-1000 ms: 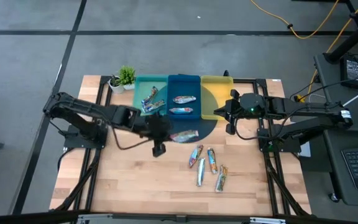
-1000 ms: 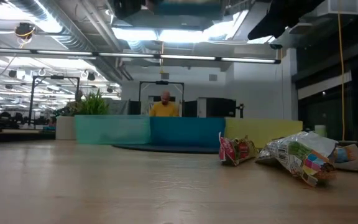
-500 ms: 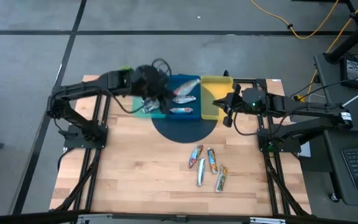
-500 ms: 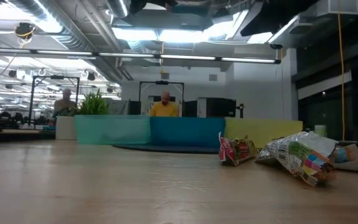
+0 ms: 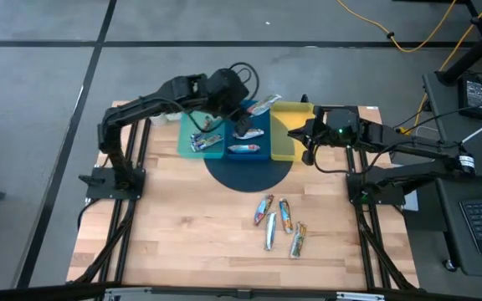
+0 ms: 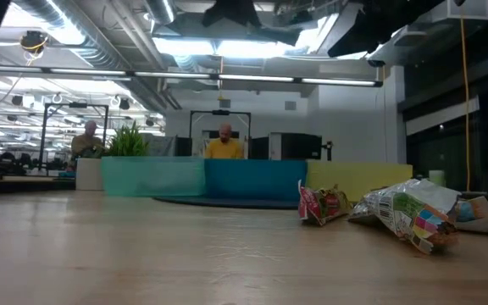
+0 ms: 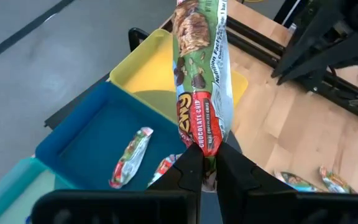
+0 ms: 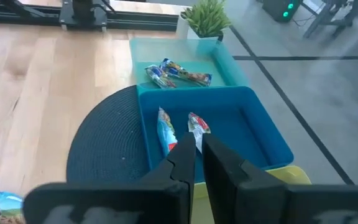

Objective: Pick and place Granola Bars by type
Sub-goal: Put the bottom red granola bar into the blue bin

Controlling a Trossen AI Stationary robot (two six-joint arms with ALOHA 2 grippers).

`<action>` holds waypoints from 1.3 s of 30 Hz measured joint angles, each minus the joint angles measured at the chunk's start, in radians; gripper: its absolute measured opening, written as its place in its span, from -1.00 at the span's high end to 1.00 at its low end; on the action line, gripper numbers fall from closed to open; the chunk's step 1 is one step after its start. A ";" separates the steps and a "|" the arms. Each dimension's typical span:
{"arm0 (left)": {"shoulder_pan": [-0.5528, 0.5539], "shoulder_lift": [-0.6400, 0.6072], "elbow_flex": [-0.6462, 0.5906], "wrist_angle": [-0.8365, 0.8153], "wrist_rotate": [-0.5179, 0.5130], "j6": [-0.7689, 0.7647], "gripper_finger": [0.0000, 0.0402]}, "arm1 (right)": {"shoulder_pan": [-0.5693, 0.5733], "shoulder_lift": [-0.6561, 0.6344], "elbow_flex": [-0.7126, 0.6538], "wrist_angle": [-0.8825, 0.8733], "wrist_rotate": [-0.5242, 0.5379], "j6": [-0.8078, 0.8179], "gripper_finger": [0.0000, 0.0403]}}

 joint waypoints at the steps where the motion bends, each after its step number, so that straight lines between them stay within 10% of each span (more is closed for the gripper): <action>1: 0.003 0.016 0.012 0.000 0.001 0.000 0.90 | -0.004 0.000 0.000 0.000 0.000 -0.001 0.83; 39: 0.388 0.297 0.027 0.000 0.080 0.497 0.90 | -0.027 0.000 0.000 -0.002 -0.003 0.005 0.83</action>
